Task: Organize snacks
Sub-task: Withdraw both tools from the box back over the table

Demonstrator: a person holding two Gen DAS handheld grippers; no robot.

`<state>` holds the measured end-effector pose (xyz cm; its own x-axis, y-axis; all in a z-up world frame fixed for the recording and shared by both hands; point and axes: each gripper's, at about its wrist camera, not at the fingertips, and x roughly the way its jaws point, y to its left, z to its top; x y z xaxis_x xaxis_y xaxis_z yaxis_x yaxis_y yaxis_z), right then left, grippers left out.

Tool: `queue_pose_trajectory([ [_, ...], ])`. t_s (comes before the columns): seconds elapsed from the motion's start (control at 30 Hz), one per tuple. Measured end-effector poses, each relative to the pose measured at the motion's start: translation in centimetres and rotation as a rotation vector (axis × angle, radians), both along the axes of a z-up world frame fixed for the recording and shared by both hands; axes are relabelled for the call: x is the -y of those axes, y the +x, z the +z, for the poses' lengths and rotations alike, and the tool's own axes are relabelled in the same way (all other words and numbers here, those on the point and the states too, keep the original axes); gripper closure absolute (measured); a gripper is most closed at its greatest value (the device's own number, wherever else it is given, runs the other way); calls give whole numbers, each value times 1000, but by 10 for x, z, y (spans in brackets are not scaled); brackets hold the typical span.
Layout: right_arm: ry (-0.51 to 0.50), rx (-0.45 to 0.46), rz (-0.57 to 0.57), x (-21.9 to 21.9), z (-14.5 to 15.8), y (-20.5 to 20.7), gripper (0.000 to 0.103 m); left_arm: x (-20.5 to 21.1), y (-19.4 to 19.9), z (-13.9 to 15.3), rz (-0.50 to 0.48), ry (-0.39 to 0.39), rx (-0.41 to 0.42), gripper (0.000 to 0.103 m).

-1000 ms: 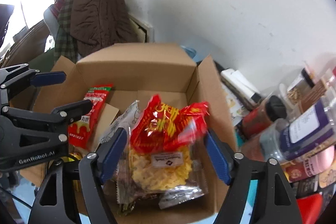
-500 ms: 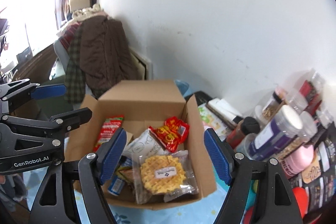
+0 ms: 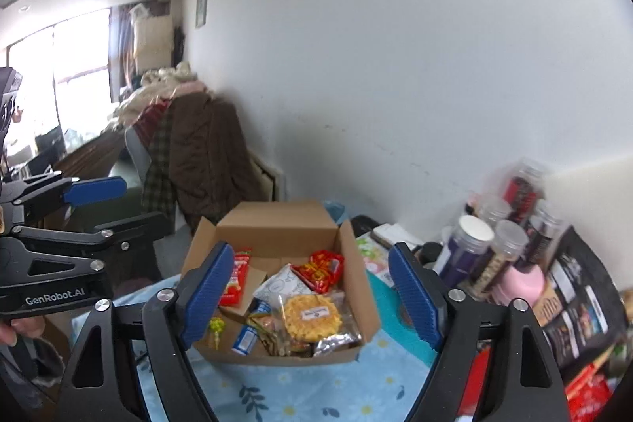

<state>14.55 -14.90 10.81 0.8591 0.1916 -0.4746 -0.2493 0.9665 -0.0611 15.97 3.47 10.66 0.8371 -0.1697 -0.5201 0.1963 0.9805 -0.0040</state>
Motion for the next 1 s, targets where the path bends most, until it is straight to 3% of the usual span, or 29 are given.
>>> queue_pose_trajectory([
  [0.07,24,18,-3,5,0,-14,20,1,-13,1,5,-7,8,35],
  [0.1,24,27,-5,7,-1,-22,18,1,-20,0,7,-9,12,27],
  [0.17,14,40,-14,11,-5,-34,16,3,-35,-2,11,-12,32,22],
  [0.53,24,56,-29,26,-38,-89,13,17,-89,-27,34,-15,38,22],
  [0.9,75,10,1,35,-76,-110,13,22,-123,-58,97,-20,14,22],
  [1.0,48,-11,21,31,-83,-111,13,22,-127,-62,105,-18,10,22],
])
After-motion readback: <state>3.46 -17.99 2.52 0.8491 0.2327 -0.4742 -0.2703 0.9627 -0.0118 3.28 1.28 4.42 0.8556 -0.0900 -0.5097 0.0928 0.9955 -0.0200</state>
